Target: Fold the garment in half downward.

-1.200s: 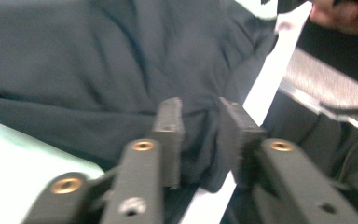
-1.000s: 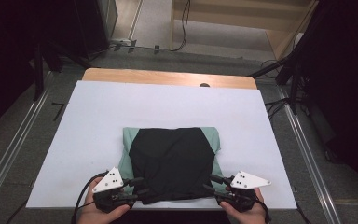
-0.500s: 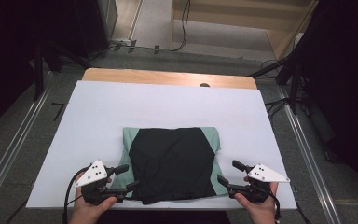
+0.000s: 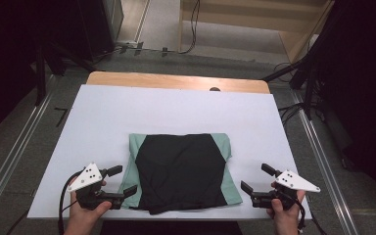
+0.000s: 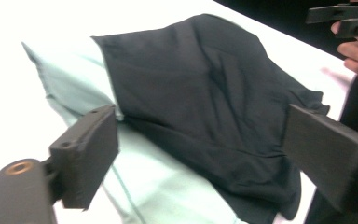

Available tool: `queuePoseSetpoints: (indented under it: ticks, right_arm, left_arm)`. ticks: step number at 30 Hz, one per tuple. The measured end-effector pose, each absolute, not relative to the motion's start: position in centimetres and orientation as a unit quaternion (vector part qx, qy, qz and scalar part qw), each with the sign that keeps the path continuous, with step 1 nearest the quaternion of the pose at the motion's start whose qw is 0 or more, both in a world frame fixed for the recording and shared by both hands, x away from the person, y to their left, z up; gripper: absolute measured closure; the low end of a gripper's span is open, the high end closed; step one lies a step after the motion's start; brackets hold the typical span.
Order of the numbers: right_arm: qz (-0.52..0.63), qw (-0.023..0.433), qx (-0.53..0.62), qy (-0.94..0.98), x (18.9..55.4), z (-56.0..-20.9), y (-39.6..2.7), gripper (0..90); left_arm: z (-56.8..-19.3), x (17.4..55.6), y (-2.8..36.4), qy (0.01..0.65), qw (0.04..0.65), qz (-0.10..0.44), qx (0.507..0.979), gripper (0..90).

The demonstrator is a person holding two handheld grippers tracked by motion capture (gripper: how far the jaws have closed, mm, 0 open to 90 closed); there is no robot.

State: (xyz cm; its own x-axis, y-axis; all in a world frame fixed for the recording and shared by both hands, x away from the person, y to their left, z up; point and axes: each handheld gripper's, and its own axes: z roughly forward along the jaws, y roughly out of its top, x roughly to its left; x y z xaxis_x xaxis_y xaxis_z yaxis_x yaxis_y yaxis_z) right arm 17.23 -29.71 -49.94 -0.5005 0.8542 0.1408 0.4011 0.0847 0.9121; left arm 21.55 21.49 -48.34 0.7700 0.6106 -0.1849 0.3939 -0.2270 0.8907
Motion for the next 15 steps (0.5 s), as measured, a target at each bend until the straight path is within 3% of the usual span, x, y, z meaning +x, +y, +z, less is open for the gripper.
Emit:
queuePoseSetpoints:
  ticks: [2, 4, 15]
  right_arm:
    - [0.508, 0.227, 0.449, 0.699, 17.3, -50.0, -30.1, 0.0]
    - [0.506, 0.231, 0.453, 0.696, 17.4, -50.1, -30.6, 0.0]
    - [0.497, 0.249, 0.480, 0.679, 17.9, -50.7, -33.2, 0.0]
  left_arm:
    - [-48.3, 21.6, 21.7, 0.322, 0.533, 0.098, 0.776, 8.3]
    - [-48.3, 21.7, 21.9, 0.319, 0.535, 0.099, 0.776, 0.0]
    - [-48.2, 22.0, 22.7, 0.323, 0.531, 0.113, 0.775, 0.0]
